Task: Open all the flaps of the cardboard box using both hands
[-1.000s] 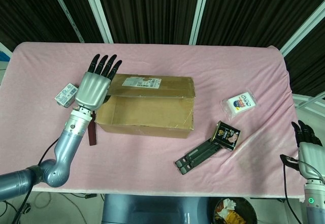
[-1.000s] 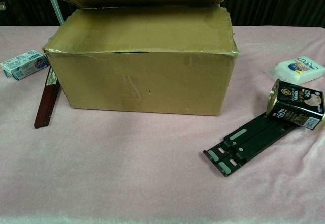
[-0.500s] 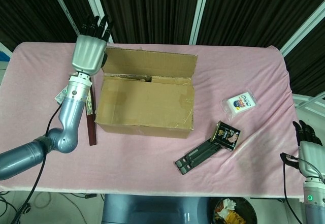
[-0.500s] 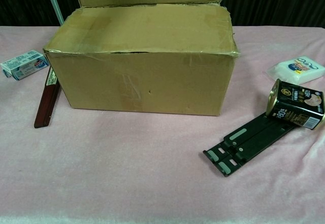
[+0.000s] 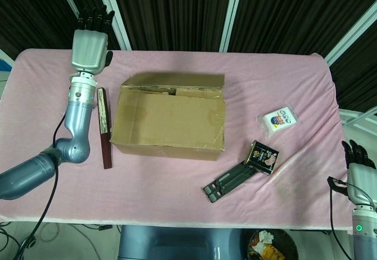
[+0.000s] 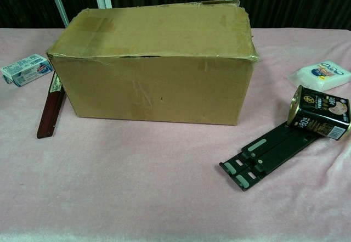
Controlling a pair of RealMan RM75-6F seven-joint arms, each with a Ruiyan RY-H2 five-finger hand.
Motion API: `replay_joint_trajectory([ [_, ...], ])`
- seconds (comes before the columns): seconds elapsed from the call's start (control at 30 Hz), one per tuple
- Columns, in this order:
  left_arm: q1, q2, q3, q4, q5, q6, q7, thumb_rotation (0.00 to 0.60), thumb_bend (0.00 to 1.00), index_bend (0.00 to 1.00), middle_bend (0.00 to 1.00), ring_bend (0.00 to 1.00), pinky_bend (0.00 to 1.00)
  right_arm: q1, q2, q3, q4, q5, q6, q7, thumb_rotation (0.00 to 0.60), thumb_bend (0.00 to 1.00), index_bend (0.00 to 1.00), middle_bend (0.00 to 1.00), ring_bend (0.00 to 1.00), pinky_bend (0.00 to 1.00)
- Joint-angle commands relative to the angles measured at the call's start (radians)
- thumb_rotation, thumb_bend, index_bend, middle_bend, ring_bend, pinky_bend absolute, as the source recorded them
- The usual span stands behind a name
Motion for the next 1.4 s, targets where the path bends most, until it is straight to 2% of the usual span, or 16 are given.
replay_joint_trajectory([
  [0.03,0.122,0.099,0.030,-0.167,0.031,0.076,-0.089,0.600,0.22,0.00,0.00,0.00,0.00,0.004,0.000,0.003,-0.004,-0.004,0.007,-0.012,0.600,0.25,0.00,0.00,0.01,0.23],
  [0.13,0.213,0.176,0.061,-0.297,0.051,0.123,-0.132,0.600,0.15,0.00,0.00,0.00,0.00,0.012,0.008,0.010,-0.015,-0.015,0.013,-0.022,0.600,0.25,0.00,0.00,0.01,0.23],
  [0.27,0.389,0.303,0.139,-0.497,0.131,0.231,-0.233,0.600,0.13,0.00,0.00,0.00,0.00,0.037,0.025,0.036,-0.035,-0.003,0.003,-0.045,0.600,0.25,0.00,0.00,0.02,0.23],
  [0.37,0.494,0.354,0.201,-0.562,0.206,0.315,-0.302,0.600,0.13,0.00,0.00,0.00,0.00,0.066,0.035,0.057,-0.059,0.007,-0.018,-0.066,0.600,0.25,0.00,0.00,0.02,0.23],
  [0.47,0.598,0.384,0.278,-0.578,0.287,0.405,-0.352,0.600,0.13,0.00,0.00,0.00,0.00,0.108,0.043,0.079,-0.091,0.011,-0.052,-0.096,0.600,0.25,0.00,0.00,0.02,0.23],
  [0.57,0.701,0.389,0.359,-0.541,0.375,0.501,-0.410,0.600,0.13,0.00,0.00,0.00,0.00,0.169,0.049,0.111,-0.133,0.028,-0.107,-0.126,0.600,0.25,0.00,0.00,0.02,0.23],
  [0.7,0.774,0.376,0.409,-0.512,0.399,0.552,-0.464,0.600,0.12,0.00,0.00,0.00,0.00,0.238,0.042,0.150,-0.158,0.048,-0.165,-0.147,0.600,0.25,0.00,0.00,0.02,0.23],
  [0.83,0.843,0.342,0.464,-0.471,0.406,0.566,-0.532,0.600,0.13,0.00,0.00,0.00,0.00,0.363,0.017,0.228,-0.175,0.133,-0.277,-0.153,0.600,0.25,0.00,0.00,0.02,0.23],
  [0.9,0.858,0.328,0.476,-0.455,0.413,0.566,-0.550,0.600,0.13,0.00,0.00,0.00,0.00,0.417,0.004,0.256,-0.168,0.174,-0.320,-0.163,0.600,0.26,0.00,0.00,0.02,0.23],
  [1.0,0.873,0.306,0.488,-0.428,0.429,0.566,-0.564,0.600,0.13,0.00,0.00,0.00,0.00,0.509,-0.024,0.297,-0.138,0.240,-0.377,-0.186,0.600,0.29,0.00,0.07,0.07,0.23],
  [1.07,0.877,0.294,0.490,-0.412,0.439,0.567,-0.570,0.600,0.13,0.00,0.00,0.00,0.00,0.563,-0.051,0.319,-0.107,0.270,-0.401,-0.198,0.600,0.32,0.03,0.14,0.13,0.26],
  [1.13,0.879,0.285,0.488,-0.397,0.448,0.568,-0.578,0.600,0.13,0.00,0.00,0.00,0.00,0.611,-0.079,0.333,-0.072,0.300,-0.415,-0.208,0.600,0.37,0.09,0.22,0.21,0.32],
  [1.23,0.881,0.272,0.485,-0.375,0.455,0.562,-0.590,0.600,0.13,0.00,0.00,0.00,0.00,0.682,-0.136,0.354,-0.008,0.342,-0.424,-0.211,0.600,0.43,0.16,0.29,0.29,0.38],
  [1.4,0.885,0.265,0.480,-0.359,0.456,0.546,-0.606,0.600,0.13,0.00,0.00,0.00,0.00,0.762,-0.211,0.372,0.065,0.412,-0.431,-0.201,0.600,0.45,0.17,0.32,0.32,0.39],
])
